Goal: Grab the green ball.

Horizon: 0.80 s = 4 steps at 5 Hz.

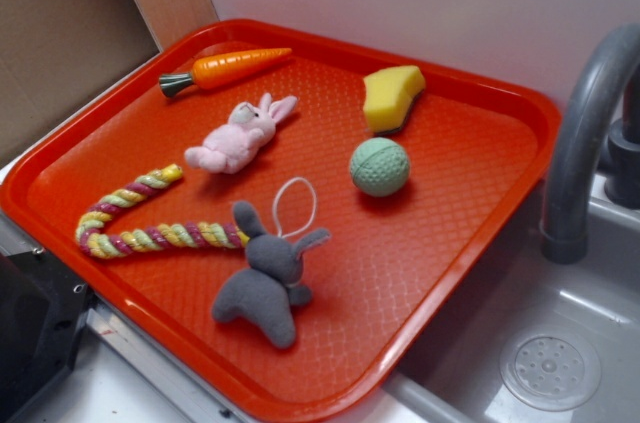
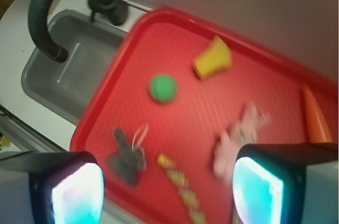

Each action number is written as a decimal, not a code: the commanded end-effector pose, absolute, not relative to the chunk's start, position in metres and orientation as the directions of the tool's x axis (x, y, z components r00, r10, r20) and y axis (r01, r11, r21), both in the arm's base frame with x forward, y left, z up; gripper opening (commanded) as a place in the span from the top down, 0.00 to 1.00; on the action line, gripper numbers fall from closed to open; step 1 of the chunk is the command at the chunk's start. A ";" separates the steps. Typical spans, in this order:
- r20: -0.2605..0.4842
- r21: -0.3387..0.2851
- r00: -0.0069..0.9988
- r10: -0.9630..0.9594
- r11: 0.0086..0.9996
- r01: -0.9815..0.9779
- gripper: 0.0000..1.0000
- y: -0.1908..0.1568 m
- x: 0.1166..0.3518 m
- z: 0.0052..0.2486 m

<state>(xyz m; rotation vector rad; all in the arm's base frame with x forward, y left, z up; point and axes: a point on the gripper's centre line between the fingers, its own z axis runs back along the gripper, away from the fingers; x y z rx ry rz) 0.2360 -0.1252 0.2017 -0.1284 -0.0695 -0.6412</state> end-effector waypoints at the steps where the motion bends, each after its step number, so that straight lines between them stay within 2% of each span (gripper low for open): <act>1: 0.018 0.057 0.645 -0.764 0.644 0.763 0.00 -0.177 0.248 0.137; 2: -0.038 0.119 0.643 -0.765 0.636 0.763 0.00 -0.183 0.256 0.102; 3: -0.088 0.154 0.656 -0.750 0.640 0.753 0.00 -0.178 0.263 0.084; 4: -0.174 0.100 0.623 -0.763 0.615 0.782 0.00 -0.168 0.258 0.064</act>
